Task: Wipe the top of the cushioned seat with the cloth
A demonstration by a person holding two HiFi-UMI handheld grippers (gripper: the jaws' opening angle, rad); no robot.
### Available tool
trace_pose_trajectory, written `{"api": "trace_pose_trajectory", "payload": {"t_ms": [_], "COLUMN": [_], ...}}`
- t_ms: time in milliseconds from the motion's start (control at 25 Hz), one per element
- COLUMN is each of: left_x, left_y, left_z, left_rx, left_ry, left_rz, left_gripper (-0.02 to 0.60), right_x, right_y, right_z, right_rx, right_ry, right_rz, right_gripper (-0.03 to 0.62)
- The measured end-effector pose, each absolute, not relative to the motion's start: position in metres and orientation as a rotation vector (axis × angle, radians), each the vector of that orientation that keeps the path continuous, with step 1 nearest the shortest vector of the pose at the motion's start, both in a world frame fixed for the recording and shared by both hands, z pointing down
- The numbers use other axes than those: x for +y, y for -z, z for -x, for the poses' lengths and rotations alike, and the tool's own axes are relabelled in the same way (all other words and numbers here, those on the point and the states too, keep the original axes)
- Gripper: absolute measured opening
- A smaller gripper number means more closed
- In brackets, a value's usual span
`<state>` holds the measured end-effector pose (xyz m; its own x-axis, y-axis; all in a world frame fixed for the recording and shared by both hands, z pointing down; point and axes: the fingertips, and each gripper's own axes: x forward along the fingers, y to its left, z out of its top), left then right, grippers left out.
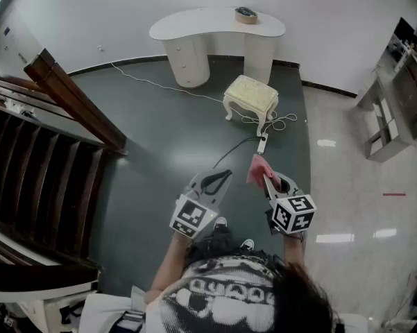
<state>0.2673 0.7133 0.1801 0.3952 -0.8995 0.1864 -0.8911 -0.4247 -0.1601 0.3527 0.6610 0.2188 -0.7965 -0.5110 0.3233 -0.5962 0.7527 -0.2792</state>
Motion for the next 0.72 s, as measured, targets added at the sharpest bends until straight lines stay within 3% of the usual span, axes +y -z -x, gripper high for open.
{"api": "trace_pose_trajectory", "payload": {"t_ms": [720], "left_x": [0.682], "left_y": [-0.182], "left_z": [-0.234], "left_rx": [1.623], "left_ry": [0.388], "left_rz": [2.597], "left_gripper": [0.009], "right_x": [0.631], "right_y": [-0.221], "right_z": [-0.318], "right_rx": [-2.738], "right_ry": [-0.553], "right_rz": [-0.906], "right_gripper": [0.011]}}
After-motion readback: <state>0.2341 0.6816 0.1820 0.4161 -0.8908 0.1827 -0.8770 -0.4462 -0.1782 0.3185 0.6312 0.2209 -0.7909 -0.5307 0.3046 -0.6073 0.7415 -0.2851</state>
